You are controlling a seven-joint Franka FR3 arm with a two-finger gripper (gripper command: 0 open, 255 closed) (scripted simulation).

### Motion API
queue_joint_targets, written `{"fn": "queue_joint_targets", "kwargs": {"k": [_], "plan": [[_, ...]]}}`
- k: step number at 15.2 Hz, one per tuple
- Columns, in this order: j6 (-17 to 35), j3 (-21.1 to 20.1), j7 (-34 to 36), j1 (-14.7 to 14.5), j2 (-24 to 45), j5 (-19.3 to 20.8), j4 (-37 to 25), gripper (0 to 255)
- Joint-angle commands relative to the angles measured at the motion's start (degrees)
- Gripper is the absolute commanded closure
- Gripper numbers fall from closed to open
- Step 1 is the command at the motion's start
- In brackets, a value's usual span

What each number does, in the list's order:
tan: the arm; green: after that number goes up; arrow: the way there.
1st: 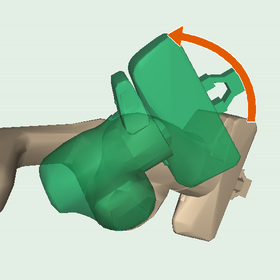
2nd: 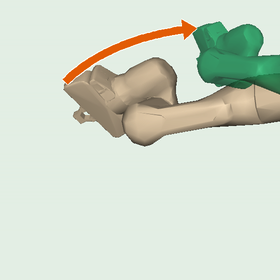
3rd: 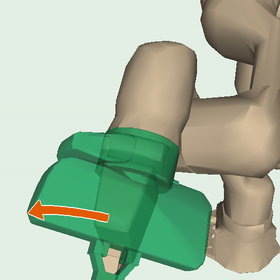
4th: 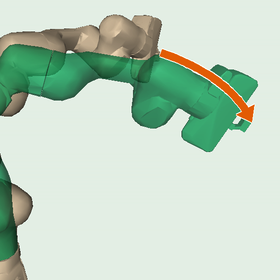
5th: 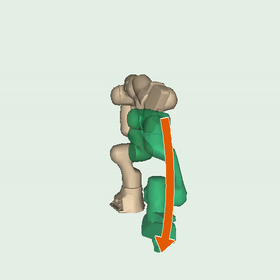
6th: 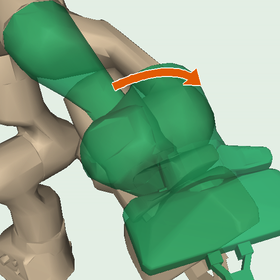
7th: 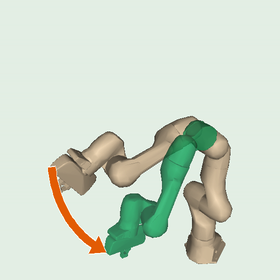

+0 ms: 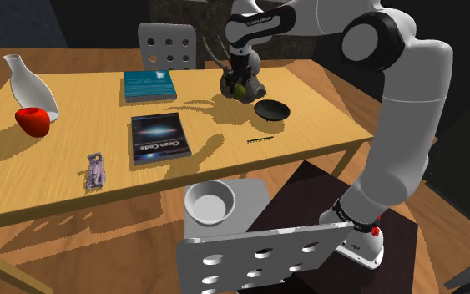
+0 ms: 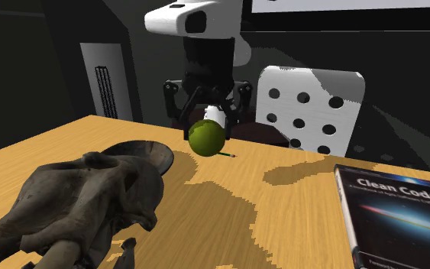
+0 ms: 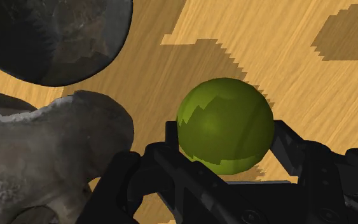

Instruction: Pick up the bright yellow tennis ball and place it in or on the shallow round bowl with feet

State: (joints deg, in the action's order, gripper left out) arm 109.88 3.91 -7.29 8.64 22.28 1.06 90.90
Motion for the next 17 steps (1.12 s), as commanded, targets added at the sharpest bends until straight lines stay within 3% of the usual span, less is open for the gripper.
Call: {"fn": "queue_joint_targets", "kwargs": {"k": [1,14,17], "plan": [[0.8,0.7,-2.2,1.5,-1.7,0.0,2.4,255],[4.0,6.3,-17.8,11.4,-7.1,-0.3,10.4,255],[6.1,6.3,-17.8,11.4,-6.3,-0.5,11.7,255]]}}
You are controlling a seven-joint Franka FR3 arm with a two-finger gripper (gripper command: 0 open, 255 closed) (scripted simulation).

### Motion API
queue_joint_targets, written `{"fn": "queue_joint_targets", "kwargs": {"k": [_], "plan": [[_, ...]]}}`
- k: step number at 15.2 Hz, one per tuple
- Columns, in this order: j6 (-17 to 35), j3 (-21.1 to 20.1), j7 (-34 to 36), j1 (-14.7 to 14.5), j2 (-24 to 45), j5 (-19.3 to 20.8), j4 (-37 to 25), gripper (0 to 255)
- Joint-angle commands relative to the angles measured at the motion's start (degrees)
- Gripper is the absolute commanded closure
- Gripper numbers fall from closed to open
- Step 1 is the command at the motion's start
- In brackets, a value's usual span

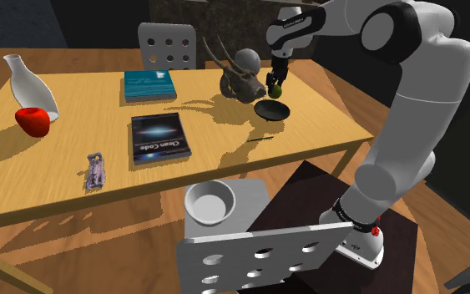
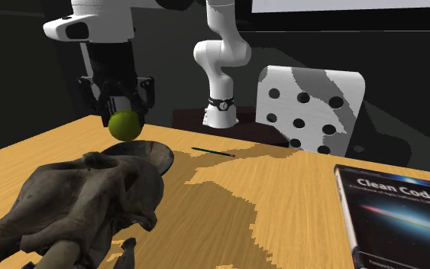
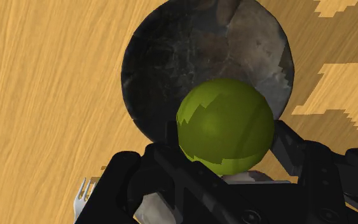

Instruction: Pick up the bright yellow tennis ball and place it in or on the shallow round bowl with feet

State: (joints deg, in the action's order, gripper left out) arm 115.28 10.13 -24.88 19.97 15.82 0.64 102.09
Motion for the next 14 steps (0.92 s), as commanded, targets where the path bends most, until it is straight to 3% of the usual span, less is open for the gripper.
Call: {"fn": "queue_joint_targets", "kwargs": {"k": [1,14], "plan": [[1.3,0.0,-0.2,0.1,0.4,-0.1,0.9,255],[8.0,-0.2,-0.3,0.3,3.7,-0.6,4.3,255]]}}
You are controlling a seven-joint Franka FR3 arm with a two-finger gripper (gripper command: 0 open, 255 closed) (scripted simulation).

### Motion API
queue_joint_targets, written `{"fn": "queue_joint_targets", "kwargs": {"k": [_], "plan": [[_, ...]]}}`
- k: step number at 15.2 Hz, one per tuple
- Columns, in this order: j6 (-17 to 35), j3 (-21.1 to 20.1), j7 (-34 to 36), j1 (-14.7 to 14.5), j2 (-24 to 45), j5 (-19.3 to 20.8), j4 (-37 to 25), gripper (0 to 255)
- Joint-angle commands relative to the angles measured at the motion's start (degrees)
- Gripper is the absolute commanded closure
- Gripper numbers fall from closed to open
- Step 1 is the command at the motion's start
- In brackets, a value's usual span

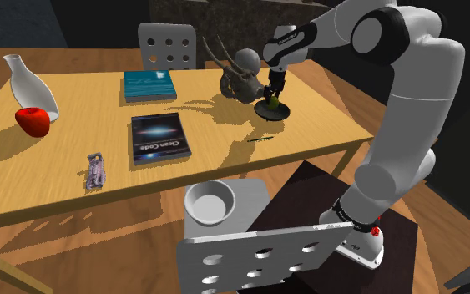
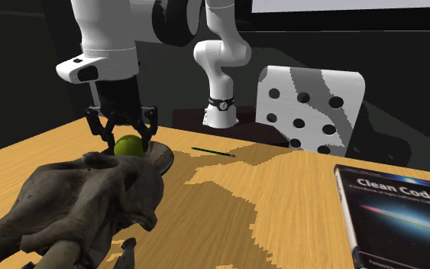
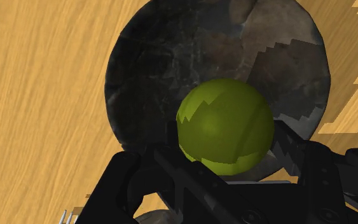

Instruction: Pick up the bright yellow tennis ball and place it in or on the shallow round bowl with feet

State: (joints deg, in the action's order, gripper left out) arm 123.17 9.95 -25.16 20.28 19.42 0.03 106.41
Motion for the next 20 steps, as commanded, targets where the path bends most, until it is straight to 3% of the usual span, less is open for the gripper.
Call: {"fn": "queue_joint_targets", "kwargs": {"k": [1,5,6,11,15,20], "plan": [[0.1,0.0,0.0,0.0,0.1,0.0,0.0,255],[0.1,0.0,0.0,0.0,0.1,0.0,0.0,255],[0.1,0.0,0.0,0.0,0.1,0.0,-0.1,0],[0.1,0.0,0.0,0.0,0.1,0.0,-0.1,0],[-6.4,0.1,0.3,-0.3,-2.7,0.5,-3.7,0],[-6.4,0.1,0.3,-0.3,-2.7,0.5,-3.7,0]]}}
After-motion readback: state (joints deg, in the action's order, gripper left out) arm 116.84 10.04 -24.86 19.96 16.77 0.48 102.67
